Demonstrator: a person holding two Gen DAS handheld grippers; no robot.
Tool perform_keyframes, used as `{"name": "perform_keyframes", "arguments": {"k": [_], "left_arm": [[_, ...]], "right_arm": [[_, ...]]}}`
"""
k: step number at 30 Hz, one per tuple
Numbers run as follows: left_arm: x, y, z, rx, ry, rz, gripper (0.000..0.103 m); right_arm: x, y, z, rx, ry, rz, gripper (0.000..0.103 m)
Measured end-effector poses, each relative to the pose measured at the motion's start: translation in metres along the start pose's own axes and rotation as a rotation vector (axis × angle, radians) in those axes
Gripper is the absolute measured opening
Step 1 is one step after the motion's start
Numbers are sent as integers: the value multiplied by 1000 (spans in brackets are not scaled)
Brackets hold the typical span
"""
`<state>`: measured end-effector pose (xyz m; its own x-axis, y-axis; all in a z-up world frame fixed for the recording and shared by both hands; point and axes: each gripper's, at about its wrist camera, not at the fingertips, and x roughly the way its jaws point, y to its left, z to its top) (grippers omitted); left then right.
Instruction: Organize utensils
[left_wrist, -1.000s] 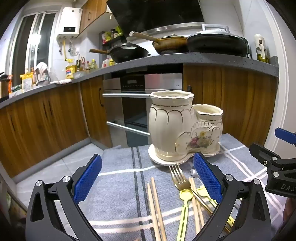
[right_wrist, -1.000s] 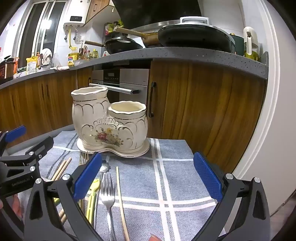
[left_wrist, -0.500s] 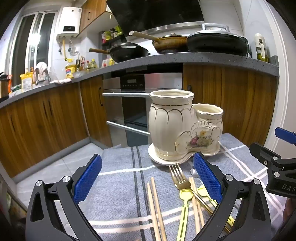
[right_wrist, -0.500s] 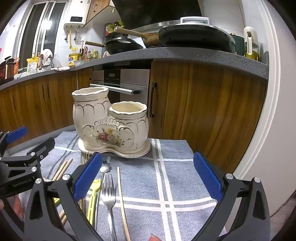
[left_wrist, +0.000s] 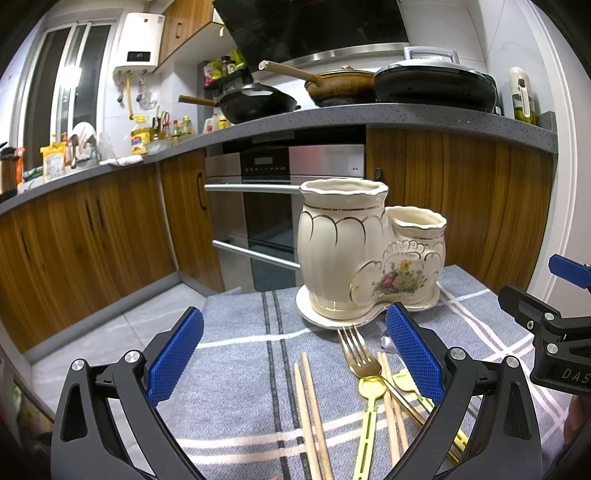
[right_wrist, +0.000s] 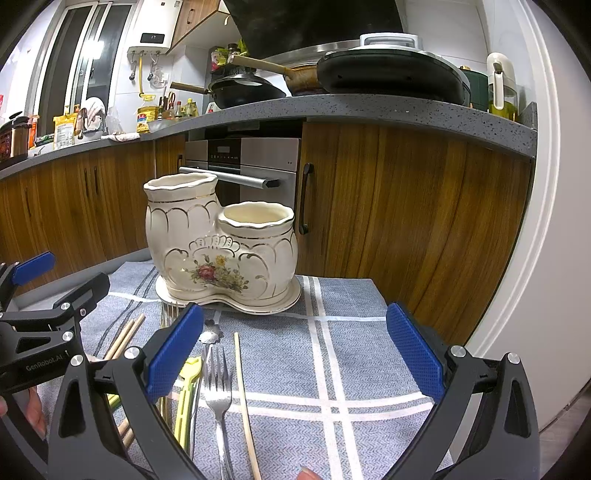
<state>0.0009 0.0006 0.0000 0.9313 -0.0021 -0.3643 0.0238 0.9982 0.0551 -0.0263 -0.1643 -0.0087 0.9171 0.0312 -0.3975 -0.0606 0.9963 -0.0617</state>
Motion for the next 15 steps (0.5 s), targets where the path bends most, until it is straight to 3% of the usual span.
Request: {"name": "perform_keyframes", "arguments": {"k": [15], "left_arm": [[0, 0, 0, -1, 1, -1, 98]], "right_arm": [[1, 0, 0, -5, -1, -1, 98]]}}
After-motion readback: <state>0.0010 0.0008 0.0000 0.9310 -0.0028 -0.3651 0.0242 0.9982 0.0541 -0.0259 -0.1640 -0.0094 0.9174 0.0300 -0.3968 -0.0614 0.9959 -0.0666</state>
